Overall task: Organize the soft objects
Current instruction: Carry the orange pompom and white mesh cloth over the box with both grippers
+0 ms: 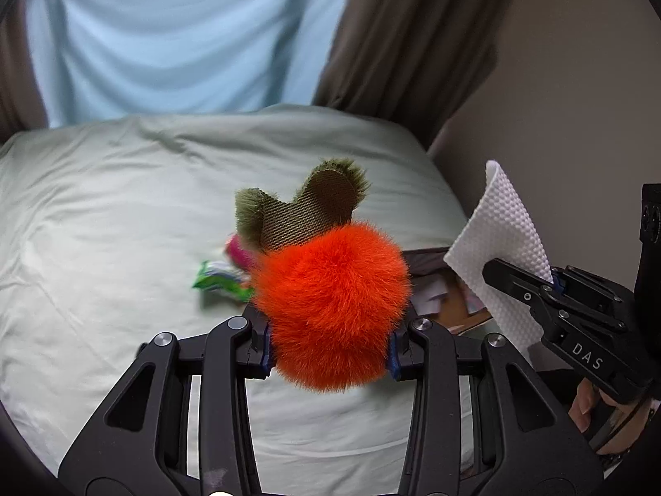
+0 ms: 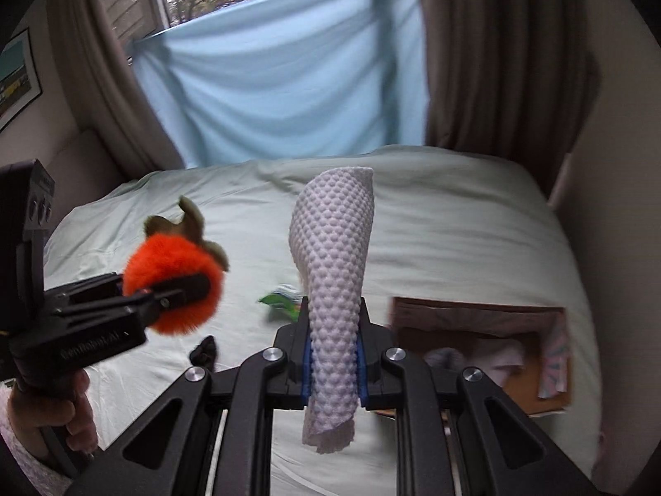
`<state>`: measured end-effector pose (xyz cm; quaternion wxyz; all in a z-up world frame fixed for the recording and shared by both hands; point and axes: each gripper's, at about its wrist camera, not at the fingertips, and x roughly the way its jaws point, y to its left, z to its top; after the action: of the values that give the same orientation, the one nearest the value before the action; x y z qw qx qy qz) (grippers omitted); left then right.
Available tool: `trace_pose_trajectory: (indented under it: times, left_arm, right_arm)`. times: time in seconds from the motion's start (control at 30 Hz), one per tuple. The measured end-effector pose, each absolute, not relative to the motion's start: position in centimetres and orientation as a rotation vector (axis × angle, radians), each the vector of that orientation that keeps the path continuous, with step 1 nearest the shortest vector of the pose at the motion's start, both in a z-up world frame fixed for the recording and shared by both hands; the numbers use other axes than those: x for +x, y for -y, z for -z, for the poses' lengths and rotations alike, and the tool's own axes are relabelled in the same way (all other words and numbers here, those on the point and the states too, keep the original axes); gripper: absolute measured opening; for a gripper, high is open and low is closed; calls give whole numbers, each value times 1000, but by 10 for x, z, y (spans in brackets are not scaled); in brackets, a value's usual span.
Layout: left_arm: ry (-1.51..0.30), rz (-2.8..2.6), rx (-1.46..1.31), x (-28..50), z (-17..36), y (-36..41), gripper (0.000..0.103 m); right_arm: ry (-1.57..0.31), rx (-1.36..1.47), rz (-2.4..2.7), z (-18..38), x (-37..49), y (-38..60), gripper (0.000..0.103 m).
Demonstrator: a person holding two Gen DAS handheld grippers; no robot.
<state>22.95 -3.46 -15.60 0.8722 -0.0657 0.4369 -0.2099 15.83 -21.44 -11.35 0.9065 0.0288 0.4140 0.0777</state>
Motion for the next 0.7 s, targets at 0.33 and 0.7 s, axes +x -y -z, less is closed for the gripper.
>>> trace_pose_trajectory:
  times: [0.33, 0.7]
  left_arm:
    - [-956, 412, -145, 224, 166, 164, 35]
    - [-1120, 406, -88, 255, 235, 283, 35]
  right_arm:
    - [-904, 69, -103, 114, 140, 345, 15]
    - [-1072, 94, -119, 187, 171, 446, 15]
